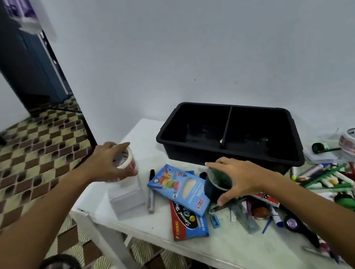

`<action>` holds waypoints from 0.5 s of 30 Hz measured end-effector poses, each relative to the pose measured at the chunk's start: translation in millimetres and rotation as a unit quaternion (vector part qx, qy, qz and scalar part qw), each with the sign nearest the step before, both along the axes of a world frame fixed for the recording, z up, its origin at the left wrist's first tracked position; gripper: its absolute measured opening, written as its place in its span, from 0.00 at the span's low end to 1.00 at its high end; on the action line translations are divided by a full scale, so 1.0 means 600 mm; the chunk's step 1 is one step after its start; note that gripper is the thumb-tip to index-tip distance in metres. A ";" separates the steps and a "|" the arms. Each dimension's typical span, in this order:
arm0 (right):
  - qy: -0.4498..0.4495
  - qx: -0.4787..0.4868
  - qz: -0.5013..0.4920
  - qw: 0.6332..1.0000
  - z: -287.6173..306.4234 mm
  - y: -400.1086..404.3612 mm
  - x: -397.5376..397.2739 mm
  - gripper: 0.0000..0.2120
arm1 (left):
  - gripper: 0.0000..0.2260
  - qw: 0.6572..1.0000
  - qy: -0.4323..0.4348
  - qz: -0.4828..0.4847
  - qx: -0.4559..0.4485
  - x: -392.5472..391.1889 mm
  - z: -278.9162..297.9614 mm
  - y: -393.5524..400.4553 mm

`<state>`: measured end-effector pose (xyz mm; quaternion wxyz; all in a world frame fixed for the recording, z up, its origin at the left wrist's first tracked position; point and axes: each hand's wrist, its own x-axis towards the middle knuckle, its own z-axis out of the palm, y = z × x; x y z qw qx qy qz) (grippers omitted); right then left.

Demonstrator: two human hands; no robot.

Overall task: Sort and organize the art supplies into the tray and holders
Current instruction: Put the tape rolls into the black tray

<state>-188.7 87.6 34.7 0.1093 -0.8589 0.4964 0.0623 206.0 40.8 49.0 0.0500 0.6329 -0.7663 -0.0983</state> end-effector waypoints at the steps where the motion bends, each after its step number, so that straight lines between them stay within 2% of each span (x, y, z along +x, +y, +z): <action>1: -0.013 -0.006 -0.006 1.000 0.000 0.000 0.001 0.52 | 0.55 1.000 0.008 -0.002 -0.015 -0.003 -0.003 -0.001; 8: -0.074 -0.028 -0.016 0.997 0.043 -0.006 -0.001 0.50 | 0.52 0.996 0.052 -0.064 -0.047 -0.040 0.035 -0.014; 15: -0.213 -0.043 -0.053 0.975 0.143 -0.074 0.004 0.53 | 0.47 0.973 0.111 -0.191 -0.062 -0.135 0.114 -0.101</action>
